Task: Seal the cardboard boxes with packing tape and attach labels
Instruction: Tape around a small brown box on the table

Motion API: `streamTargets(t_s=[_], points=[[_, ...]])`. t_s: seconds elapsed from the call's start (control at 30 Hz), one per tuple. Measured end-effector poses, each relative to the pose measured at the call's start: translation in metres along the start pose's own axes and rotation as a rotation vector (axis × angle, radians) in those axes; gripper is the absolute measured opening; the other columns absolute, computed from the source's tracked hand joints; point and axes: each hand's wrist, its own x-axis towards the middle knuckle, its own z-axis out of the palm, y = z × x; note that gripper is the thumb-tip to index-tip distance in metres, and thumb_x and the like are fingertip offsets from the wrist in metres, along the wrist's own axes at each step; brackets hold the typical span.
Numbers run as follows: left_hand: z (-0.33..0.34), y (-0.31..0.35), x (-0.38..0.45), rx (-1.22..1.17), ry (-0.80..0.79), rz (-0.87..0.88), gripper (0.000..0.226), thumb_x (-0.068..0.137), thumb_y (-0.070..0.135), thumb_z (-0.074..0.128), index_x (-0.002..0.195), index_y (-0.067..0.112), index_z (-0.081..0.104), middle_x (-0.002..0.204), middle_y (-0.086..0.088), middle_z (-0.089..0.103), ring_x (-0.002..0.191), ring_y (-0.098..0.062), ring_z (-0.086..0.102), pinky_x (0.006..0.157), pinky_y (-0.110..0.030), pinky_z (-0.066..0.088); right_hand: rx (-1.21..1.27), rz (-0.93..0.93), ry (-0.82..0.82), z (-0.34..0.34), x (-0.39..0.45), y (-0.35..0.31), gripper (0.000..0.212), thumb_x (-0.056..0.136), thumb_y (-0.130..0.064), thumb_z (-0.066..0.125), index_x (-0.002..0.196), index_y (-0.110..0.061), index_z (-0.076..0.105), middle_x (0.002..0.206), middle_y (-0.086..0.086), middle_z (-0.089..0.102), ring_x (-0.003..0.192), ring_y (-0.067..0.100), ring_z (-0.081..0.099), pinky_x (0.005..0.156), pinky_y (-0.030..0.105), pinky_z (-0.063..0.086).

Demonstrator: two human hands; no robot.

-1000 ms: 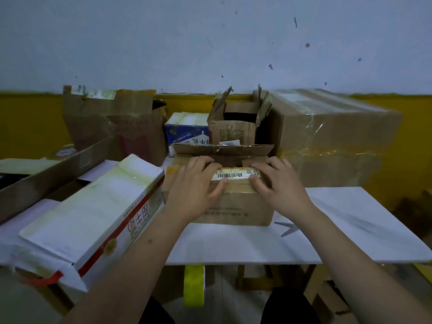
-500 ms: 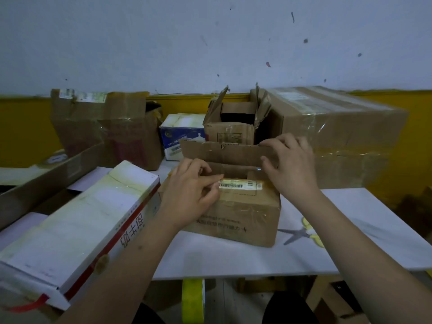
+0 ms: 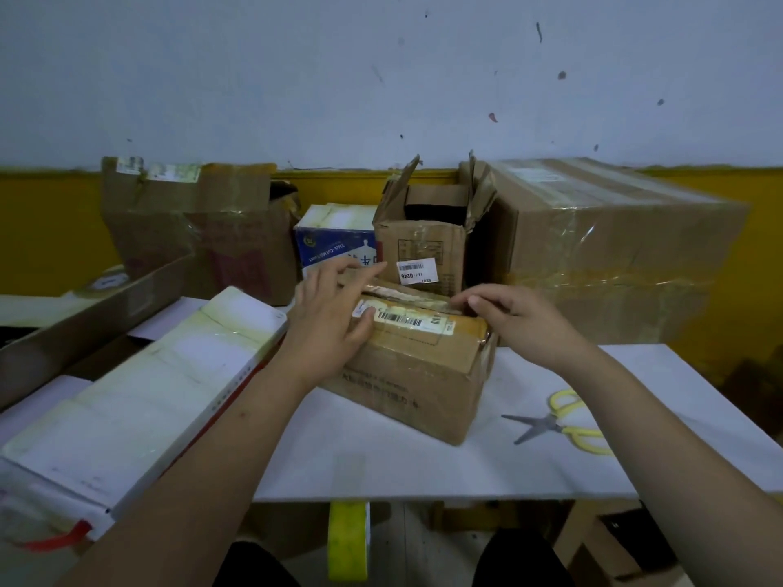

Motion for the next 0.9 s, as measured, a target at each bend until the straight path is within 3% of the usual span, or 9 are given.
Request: streamTargets(t_s=[0.07,0.17,0.3,0.43,0.53,0.6,0.7,0.77,0.9], points=[[0.001,0.003,0.007,-0.003,-0.096,-0.048,0.053,0.102,0.029,0.045,0.151,0.045,0.034,0.156,0.004,0.023,0.145,-0.019,0.017,0.115,-0.049,0.023,0.076,0.048,-0.048,0.000,-0.003,-0.001,0.035,0.106,-0.037,0.040,0.109,-0.035,0.074,0.110,-0.023,0.069,0.105,-0.006,0.059,0.087,0.015,0.044],[0.004,0.007,0.022,-0.021,-0.229,-0.112,0.046,0.105,0.036,0.038,0.150,0.047,0.036,0.162,0.008,0.021,0.149,-0.017,0.013,0.118,-0.047,0.017,0.219,0.099,-0.034,0.006,-0.007,0.000,0.052,0.104,-0.052,0.027,0.108,-0.036,0.076,0.117,-0.021,0.064,0.113,-0.009,0.049,0.092,0.011,0.030],[0.013,0.009,0.037,0.055,-0.225,-0.336,0.057,0.100,0.060,0.035,0.151,0.034,0.038,0.159,-0.002,0.027,0.146,-0.028,0.024,0.116,-0.048,0.022,-0.039,0.025,0.057,0.030,-0.004,0.000,0.020,0.100,-0.039,0.051,0.099,-0.027,0.067,0.107,-0.010,0.058,0.110,0.010,0.047,0.092,0.029,0.038],[0.019,0.005,0.055,0.128,-0.324,-0.692,0.088,0.089,0.075,0.042,0.156,0.022,0.022,0.156,-0.017,0.025,0.140,-0.041,0.028,0.112,-0.050,0.027,-0.150,0.088,0.130,0.047,0.005,-0.005,0.010,0.099,-0.026,0.051,0.103,-0.026,0.060,0.121,-0.005,0.052,0.121,0.018,0.041,0.096,0.033,0.029],[0.022,0.001,0.060,0.186,-0.409,-0.647,0.088,0.088,0.081,0.033,0.158,0.028,0.021,0.159,-0.017,0.026,0.141,-0.041,0.029,0.110,-0.050,0.027,-0.227,0.192,0.051,0.049,0.008,0.000,0.039,0.101,-0.027,0.046,0.139,-0.031,0.048,0.157,-0.005,0.028,0.147,0.021,0.016,0.117,0.035,0.012],[0.021,-0.002,0.060,0.211,-0.431,-0.611,0.088,0.089,0.082,0.030,0.158,0.029,0.020,0.160,-0.017,0.024,0.142,-0.041,0.028,0.111,-0.051,0.026,-0.226,0.260,-0.044,0.047,0.010,0.001,0.051,0.103,-0.029,0.041,0.153,-0.032,0.033,0.164,-0.007,0.013,0.151,0.021,0.002,0.122,0.038,0.001],[0.017,-0.009,0.065,0.204,-0.481,-0.606,0.095,0.085,0.085,0.034,0.158,0.026,0.016,0.162,-0.015,0.020,0.144,-0.041,0.027,0.113,-0.053,0.026,0.026,0.326,-0.084,0.041,0.015,-0.005,0.050,0.102,-0.023,0.042,0.151,-0.030,0.038,0.161,-0.008,0.021,0.149,0.021,0.004,0.120,0.038,0.004],[0.014,-0.017,0.071,0.159,-0.514,-0.584,0.099,0.081,0.086,0.038,0.157,0.028,0.014,0.162,-0.013,0.017,0.144,-0.040,0.027,0.114,-0.053,0.031,0.133,0.380,-0.042,0.040,0.018,-0.010,0.045,0.103,-0.030,0.039,0.147,-0.032,0.044,0.156,-0.008,0.028,0.147,0.019,0.009,0.118,0.040,0.011],[0.016,-0.026,0.071,0.093,-0.533,-0.422,0.075,0.086,0.080,0.030,0.153,0.046,0.021,0.163,-0.008,0.012,0.146,-0.037,0.027,0.113,-0.053,0.033,-0.154,0.372,0.024,0.051,0.022,-0.009,0.051,0.100,-0.055,0.039,0.148,-0.037,0.041,0.153,0.000,0.032,0.144,0.027,0.018,0.113,0.045,0.022]])
